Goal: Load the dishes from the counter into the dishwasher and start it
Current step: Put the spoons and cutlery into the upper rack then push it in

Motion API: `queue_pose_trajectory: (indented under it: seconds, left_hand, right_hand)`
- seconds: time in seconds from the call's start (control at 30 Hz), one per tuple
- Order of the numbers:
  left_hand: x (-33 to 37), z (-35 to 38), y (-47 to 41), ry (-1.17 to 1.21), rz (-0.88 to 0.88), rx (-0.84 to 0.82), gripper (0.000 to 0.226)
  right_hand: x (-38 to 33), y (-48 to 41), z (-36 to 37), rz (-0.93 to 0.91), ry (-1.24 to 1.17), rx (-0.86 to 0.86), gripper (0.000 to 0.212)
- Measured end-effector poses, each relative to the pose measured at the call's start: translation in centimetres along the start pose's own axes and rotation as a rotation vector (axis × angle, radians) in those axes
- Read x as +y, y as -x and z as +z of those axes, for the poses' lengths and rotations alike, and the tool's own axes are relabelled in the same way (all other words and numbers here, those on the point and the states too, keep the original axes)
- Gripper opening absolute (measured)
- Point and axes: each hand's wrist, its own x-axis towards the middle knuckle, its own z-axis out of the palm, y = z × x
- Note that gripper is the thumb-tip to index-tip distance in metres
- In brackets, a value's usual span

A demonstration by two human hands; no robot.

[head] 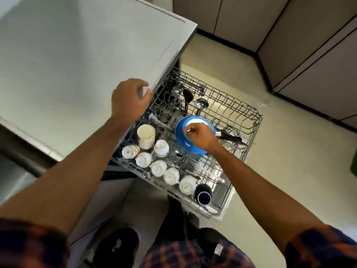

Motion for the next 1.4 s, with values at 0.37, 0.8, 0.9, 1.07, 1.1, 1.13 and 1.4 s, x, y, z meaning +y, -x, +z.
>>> queue_pose_trajectory:
  seconds: [0.37, 0.8, 0.9, 1.07, 1.1, 1.13, 1.4]
  left_hand:
    - [-6.0, -9.6, 31.0, -0.049, -0.463, 0.232, 0.017]
    - [-15.5, -22.0, 62.3, -0.202, -1.014, 0.684, 0.012]
    - [-18.3, -24.1, 67.2, -0.275, -1.067, 0.722, 0.023]
    - [-23.0, -27.6, 73.5, -0.373, -1.247, 0.744, 0.05]
    - [-23.9, -28.2, 74.2, -0.377, -1.294, 0.726, 0.056]
    - [-25.0, -28.7, 75.0, -0.369, -1.338, 0.701, 0.061]
    - [-30.9, -30.4, 77.8, -0.245, -1.497, 0.544, 0.079]
  right_hand:
    - [-9.9, 11.4, 5.0, -0.32, 0.036, -0.161, 0.014]
    - [-31.8, 26.2, 25.2, -0.849, 0.177, -0.6, 0.014]
    - [-36.5, 30.1, 30.9, -0.94, 0.202, -0.677, 0.016]
    - [-44.2, 37.0, 40.6, -1.065, 0.247, -0.76, 0.017]
    - [-45.5, 38.1, 42.5, -1.092, 0.269, -0.766, 0.018]
    - [-46.9, 39.2, 44.5, -1.126, 0.299, -0.763, 0.019]
    - [-54.6, 44.6, 57.2, -1.219, 0.664, -0.65, 0.032]
